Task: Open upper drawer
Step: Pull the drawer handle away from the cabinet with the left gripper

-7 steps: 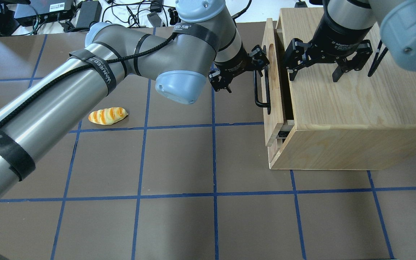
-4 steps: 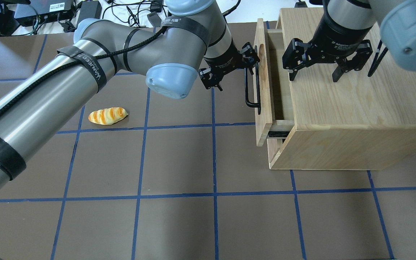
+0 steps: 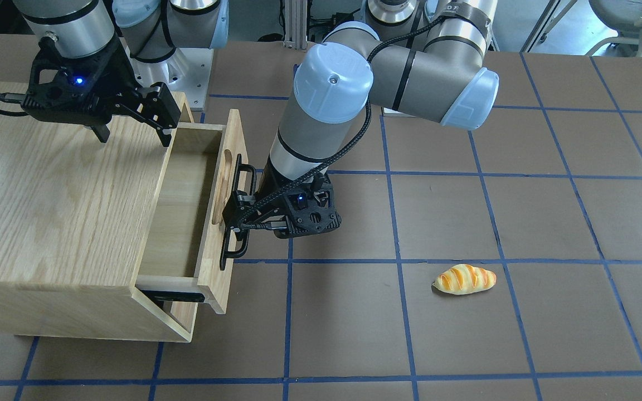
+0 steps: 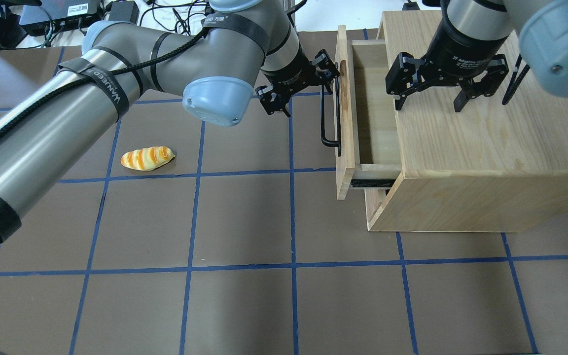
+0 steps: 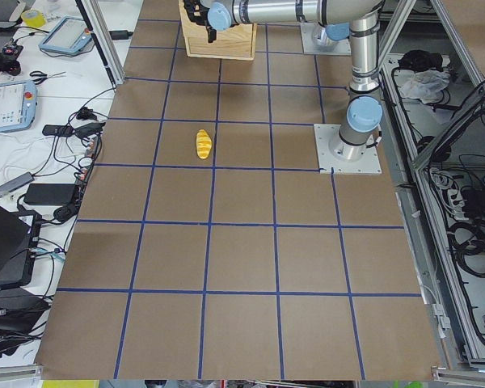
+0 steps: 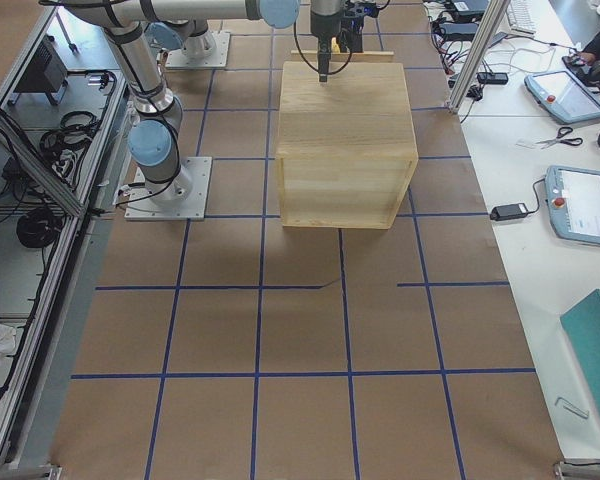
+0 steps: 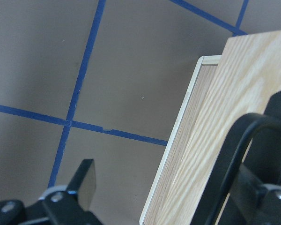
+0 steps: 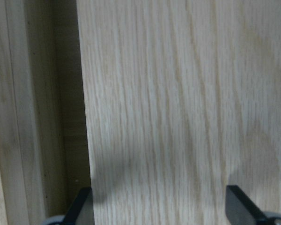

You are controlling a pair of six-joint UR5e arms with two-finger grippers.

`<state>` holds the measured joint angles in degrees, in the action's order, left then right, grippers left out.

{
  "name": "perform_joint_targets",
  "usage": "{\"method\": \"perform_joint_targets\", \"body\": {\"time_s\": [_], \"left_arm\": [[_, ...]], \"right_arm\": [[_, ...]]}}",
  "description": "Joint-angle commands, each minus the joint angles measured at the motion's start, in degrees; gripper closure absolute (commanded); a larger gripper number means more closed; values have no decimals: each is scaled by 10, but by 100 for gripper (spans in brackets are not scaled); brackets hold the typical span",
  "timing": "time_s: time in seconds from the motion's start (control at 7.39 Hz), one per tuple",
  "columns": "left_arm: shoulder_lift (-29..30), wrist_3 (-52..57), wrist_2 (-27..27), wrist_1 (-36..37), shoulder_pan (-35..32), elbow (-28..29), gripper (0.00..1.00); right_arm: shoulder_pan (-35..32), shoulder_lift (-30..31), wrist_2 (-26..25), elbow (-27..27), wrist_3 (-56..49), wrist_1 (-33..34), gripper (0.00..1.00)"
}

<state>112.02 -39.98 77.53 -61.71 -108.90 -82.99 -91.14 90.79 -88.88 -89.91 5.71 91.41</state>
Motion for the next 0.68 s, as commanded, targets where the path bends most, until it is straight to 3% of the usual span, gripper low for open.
{"method": "perform_joint_targets", "body": {"time_s": [0.0,0.54], "left_arm": [[-6,8,15,-11,21,-1,0],[-9,26,17,-20,42,-1,0]], "right_arm": [[0,0,0,0,0,0,0],[0,0,0,0,0,0,0]]}}
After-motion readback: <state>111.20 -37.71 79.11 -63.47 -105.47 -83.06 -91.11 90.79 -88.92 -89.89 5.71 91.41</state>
